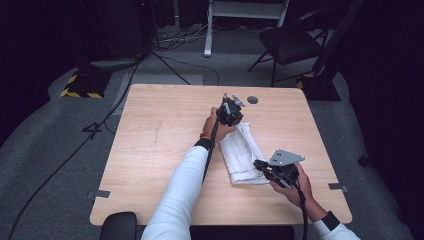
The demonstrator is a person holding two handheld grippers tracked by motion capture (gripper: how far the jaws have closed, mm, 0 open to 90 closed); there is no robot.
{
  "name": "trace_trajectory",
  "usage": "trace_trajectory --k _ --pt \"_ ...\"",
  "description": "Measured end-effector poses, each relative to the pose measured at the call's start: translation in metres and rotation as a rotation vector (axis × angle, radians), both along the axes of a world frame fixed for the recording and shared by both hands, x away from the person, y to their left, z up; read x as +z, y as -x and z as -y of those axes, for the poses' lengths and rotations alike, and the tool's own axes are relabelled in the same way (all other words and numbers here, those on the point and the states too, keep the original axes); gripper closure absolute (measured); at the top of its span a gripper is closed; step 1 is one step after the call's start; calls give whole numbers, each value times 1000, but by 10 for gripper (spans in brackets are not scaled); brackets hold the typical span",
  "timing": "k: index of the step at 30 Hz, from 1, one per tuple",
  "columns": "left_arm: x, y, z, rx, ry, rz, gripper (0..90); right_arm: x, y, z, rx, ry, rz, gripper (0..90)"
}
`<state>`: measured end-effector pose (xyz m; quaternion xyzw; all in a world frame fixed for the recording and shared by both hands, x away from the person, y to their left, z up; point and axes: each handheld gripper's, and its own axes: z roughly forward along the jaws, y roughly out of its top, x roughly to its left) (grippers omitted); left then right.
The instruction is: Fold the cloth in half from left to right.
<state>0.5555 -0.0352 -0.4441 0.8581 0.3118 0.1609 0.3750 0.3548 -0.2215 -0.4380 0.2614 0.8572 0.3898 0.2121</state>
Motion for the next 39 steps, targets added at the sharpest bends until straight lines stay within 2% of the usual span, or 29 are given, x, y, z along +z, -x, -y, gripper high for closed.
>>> trace_trajectory --k 4,8,10,14,15,16,17,19,20,21,24,26,27,29,30,31,32,33,37,39 --pt "-4 -1 16 -11 -10 2 827 -2 0 8 -17 5 -11 857" --pt "-8 -3 22 11 -3 6 782 -8 -2 15 -38 18 -27 856" --pt "-9 -5 23 23 -1 -3 713 -11 -3 18 -49 25 -39 854" --pt "-7 1 20 9 3 -1 654 -18 -5 22 -74 46 -56 832" --pt "-3 8 15 11 4 7 573 -21 -6 25 -92 58 -68 779" --pt "-3 8 15 11 4 7 537 -21 -6 25 -92 58 -68 779" --pt "0 13 11 4 7 14 477 -23 -6 29 -108 67 -69 717" --pt "5 24 2 -17 -16 29 443 -23 -6 32 -122 65 -71 688" --pt "9 38 -9 -42 -30 30 370 -23 -7 41 -138 46 -91 646" --pt "9 38 -9 -42 -30 30 346 -23 -7 41 -138 46 -91 646" --pt "11 63 -26 -84 -19 31 310 -21 -7 52 -156 27 -94 609" --pt "8 81 -35 -127 -28 38 283 -21 -10 59 -173 23 -91 591" --pt "6 90 -38 -140 -39 34 281 -21 -11 61 -176 24 -90 586" --pt "0 106 -42 -171 -34 23 274 -22 -17 65 -177 21 -95 576" --pt "-9 119 -42 -192 -55 12 273 -25 -23 65 -178 20 -103 562" --pt "-9 119 -42 -192 -55 12 274 -25 -23 65 -178 20 -103 562" --pt "-15 125 -41 -210 -48 -7 276 -29 -28 62 -164 42 -107 553" --pt "-26 134 -35 -239 -87 -23 276 -31 -30 60 -160 48 -111 547" --pt "-43 144 -26 -279 -117 -40 294 -38 -38 56 -123 42 -143 511" --pt "-44 144 -26 -288 -120 -44 293 -40 -39 55 -111 51 -152 504"
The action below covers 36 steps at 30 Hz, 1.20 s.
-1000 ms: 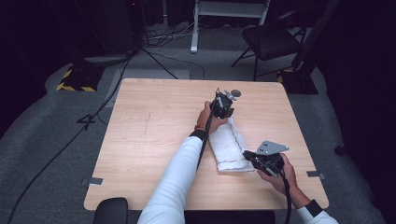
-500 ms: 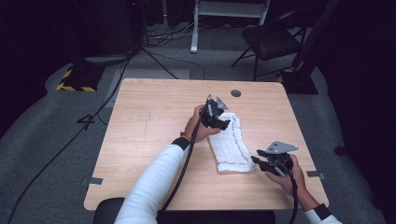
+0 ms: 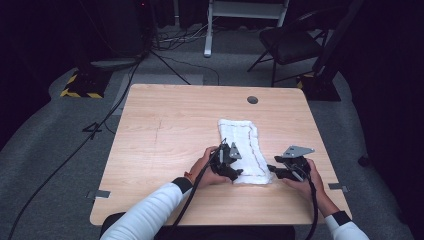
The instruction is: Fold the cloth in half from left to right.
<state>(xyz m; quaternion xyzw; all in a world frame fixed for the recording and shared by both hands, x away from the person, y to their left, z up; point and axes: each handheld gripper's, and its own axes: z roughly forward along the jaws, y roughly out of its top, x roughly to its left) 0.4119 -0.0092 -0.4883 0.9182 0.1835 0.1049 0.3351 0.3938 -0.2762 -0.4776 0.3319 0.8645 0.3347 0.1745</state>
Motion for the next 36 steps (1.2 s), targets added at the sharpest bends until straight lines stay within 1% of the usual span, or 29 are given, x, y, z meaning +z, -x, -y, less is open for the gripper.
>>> trace_trajectory --k 2,3,4,6,7,9,10,11,13,14,16,18,20,21,24,25,28,31,33,35,36 --pt "-2 -2 -2 2 16 -31 295 -3 -1 -4 16 19 -16 488" --pt "-3 -3 -5 4 24 -44 295 -4 0 -7 34 30 -22 493" --pt "-4 -2 -7 9 33 -47 295 -5 1 -7 41 34 -22 497" --pt "-5 0 -8 10 36 -40 295 -5 2 -8 48 33 -27 505" --pt "-4 3 -10 13 27 -38 296 -7 2 -8 61 21 -39 515" --pt "-4 5 -11 12 24 -34 297 -7 3 -9 66 17 -44 518" --pt "-5 8 -13 13 29 -31 299 -7 5 -10 79 12 -56 527" --pt "-5 8 -13 13 29 -31 300 -7 5 -10 79 12 -56 527" --pt "-4 12 -18 5 23 -43 299 -8 10 -13 97 9 -64 534" --pt "-4 12 -18 5 23 -43 300 -8 10 -13 97 9 -64 534" --pt "-4 18 -24 -1 26 -48 300 -8 14 -17 122 2 -75 534" --pt "-4 21 -27 -2 25 -51 300 -8 16 -18 127 -2 -82 534" --pt "-4 26 -32 -7 24 -54 300 -8 22 -24 152 -6 -90 534" --pt "-4 29 -34 -8 22 -54 300 -8 22 -24 152 -6 -90 534" --pt "-4 39 -44 -11 24 -55 300 -9 30 -33 181 -8 -91 531" --pt "-4 39 -44 -11 24 -55 300 -9 30 -33 181 -8 -91 531" --pt "-5 48 -52 -11 27 -55 300 -9 35 -40 202 -11 -97 521" --pt "-5 52 -56 -10 29 -52 300 -10 37 -42 212 -14 -95 514" --pt "-5 56 -59 -5 33 -40 299 -9 38 -45 220 -7 -88 483" --pt "-2 57 -61 -10 23 -25 297 -8 38 -45 223 3 -82 462" --pt "-2 57 -61 -10 23 -25 288 -7 38 -44 224 6 -78 458"
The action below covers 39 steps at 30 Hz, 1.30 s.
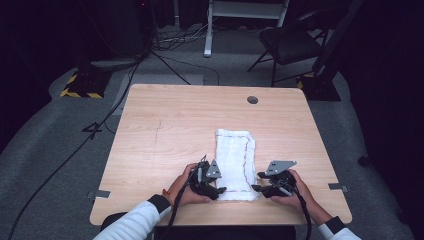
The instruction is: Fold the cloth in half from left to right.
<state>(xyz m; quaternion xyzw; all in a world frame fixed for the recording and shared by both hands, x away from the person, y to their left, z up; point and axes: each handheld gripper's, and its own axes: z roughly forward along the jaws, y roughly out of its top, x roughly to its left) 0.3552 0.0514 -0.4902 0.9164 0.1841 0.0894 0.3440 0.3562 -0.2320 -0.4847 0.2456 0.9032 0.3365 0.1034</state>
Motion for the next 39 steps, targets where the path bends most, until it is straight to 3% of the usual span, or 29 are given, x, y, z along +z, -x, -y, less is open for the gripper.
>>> trace_trajectory --k 1,5,6,10,12,13,16,17,19,22,23,25,28,31,35,39 --pt "4 -1 -2 -2 21 -3 263 1 0 1 0 -3 2 454" --pt "11 -7 -7 22 39 12 252 8 -5 7 -19 -30 19 448" --pt "13 -14 -10 39 46 8 249 14 -10 10 -41 -43 39 446" --pt "16 -27 -12 69 27 33 240 22 -23 15 -83 -57 79 447" --pt "17 -38 -13 88 15 46 235 25 -34 17 -113 -61 88 448" --pt "19 -51 -13 122 25 42 234 25 -48 17 -143 -78 64 447" --pt "20 -70 -12 147 39 35 235 27 -62 13 -170 -65 92 453" --pt "20 -70 -12 147 39 35 235 27 -62 13 -170 -65 92 453" --pt "20 -88 -9 177 39 39 235 29 -80 8 -199 -78 95 457" --pt "20 -101 -6 192 37 42 236 27 -91 3 -205 -76 91 456" --pt "20 -114 -3 208 44 30 241 23 -102 -3 -212 -70 89 457" --pt "19 -119 -2 221 44 32 246 20 -111 -8 -214 -50 91 456" --pt "13 -137 5 263 5 59 251 17 -121 -12 -228 -47 98 458" --pt "7 -150 8 284 16 32 247 14 -133 -16 -252 -34 113 462" --pt "1 -162 12 307 26 15 238 4 -151 -22 -279 -33 68 456" --pt "-2 -165 11 305 9 4 220 0 -155 -24 -291 -44 50 455"
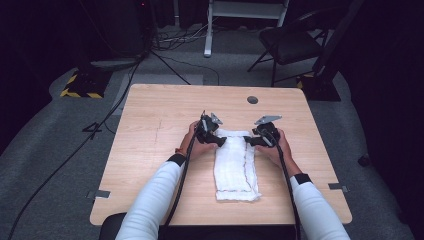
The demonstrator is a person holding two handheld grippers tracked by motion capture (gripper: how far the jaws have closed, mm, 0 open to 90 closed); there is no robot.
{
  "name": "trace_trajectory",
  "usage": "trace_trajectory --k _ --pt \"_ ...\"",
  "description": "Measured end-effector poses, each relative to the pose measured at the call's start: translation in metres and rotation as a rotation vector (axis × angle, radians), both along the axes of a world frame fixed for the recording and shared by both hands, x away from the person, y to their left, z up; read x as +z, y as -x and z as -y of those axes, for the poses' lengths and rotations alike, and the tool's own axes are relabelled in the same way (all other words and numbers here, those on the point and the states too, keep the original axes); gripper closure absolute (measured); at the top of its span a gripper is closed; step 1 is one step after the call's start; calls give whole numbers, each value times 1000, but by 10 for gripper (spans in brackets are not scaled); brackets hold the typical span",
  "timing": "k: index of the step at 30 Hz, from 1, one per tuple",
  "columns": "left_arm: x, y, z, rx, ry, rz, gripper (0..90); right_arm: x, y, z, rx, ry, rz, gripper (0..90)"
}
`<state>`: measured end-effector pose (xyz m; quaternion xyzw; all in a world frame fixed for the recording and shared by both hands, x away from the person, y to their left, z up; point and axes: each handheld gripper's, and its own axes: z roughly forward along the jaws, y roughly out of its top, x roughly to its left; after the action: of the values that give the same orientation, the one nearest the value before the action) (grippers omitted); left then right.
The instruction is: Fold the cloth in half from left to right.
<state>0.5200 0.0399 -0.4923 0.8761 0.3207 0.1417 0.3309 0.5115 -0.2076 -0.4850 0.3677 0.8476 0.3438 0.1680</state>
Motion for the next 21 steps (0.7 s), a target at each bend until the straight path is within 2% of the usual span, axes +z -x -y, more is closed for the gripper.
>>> trace_trajectory --k 3,6,7,8,10,14,15,16,17,18,20,21 --pt "-3 -2 -1 0 28 -29 215 -5 -4 -3 1 5 -24 442" --pt "-4 -2 -2 -18 21 -16 218 -6 -10 -5 13 -9 -48 446" --pt "-4 -3 -2 -18 30 -22 218 -6 -10 -5 13 -9 -48 446" --pt "-6 -5 -4 -26 61 -48 229 -7 -14 -4 16 -31 -73 450" --pt "-7 -6 -6 -36 72 -48 227 -7 -14 -4 24 -32 -78 459" --pt "-7 -6 -6 -53 72 -45 231 -6 -15 -5 73 -49 -84 626" --pt "-7 -6 -6 -75 80 -46 260 -6 -14 -6 82 -58 -90 668" --pt "-5 -5 -5 -103 84 -54 373 -6 -14 -7 96 -59 -98 724" --pt "-5 -5 -5 -103 84 -54 417 -6 -14 -7 96 -59 -98 724" --pt "-4 -5 -5 -119 85 -64 417 -5 -14 -7 100 -59 -101 747" --pt "-2 -6 -5 -139 96 -88 613 -5 -12 -10 111 -47 -95 819" --pt "-3 -7 -5 -140 110 -94 664 -4 -11 -11 110 -36 -86 828"
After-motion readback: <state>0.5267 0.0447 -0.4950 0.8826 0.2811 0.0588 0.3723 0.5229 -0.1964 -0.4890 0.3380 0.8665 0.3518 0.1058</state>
